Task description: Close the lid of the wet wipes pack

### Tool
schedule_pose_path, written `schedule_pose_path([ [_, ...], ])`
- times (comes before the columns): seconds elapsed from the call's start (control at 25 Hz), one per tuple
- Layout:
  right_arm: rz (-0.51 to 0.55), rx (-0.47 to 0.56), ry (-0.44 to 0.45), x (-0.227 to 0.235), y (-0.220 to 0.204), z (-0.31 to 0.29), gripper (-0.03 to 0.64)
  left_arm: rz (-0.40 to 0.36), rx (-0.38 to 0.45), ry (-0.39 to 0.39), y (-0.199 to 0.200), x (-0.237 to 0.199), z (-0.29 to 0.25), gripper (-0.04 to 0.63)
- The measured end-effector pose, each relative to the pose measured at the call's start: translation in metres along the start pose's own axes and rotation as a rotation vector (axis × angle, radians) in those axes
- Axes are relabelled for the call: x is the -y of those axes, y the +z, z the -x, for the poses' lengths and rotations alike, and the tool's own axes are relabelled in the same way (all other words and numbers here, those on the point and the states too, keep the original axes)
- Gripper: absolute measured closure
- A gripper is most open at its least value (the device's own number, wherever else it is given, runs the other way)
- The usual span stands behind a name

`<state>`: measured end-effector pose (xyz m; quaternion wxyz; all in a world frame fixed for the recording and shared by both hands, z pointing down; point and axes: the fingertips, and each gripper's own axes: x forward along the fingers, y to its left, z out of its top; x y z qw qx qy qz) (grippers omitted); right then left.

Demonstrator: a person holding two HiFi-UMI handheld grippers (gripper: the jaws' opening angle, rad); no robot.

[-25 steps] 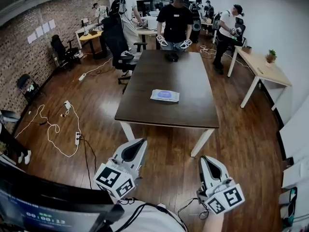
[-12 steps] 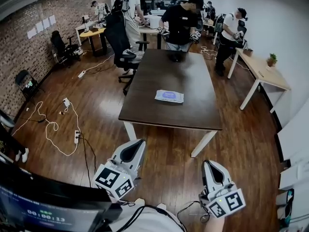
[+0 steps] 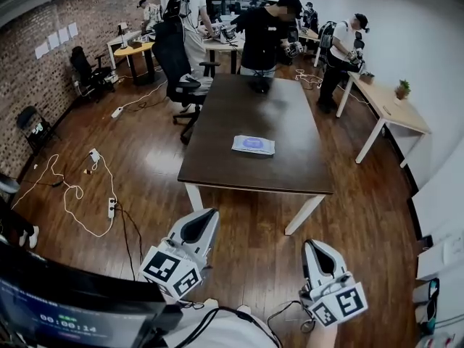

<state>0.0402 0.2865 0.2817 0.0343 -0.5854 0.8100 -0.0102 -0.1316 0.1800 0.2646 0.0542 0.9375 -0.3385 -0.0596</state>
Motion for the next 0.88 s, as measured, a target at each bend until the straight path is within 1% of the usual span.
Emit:
schedule_pose_path([
  [0.36, 0.007, -0.011, -0.014, -0.005, 0.002, -0.007, 0.611, 0.013, -0.003, -0.025, 0.001, -0.007, -0.003, 0.598],
  [0.6, 0.011, -0.019, -0.014, -0.006, 0.000, -0.013, 0.611, 0.023, -0.005, -0.026, -0.002, -0.012, -0.005, 0.598],
  [0.88, 0.016, -0.026, -0.013, -0.005, -0.003, -0.031, 0.611, 0.028, -0.007, -0.027, -0.003, -0.029, -0.013, 0.598],
])
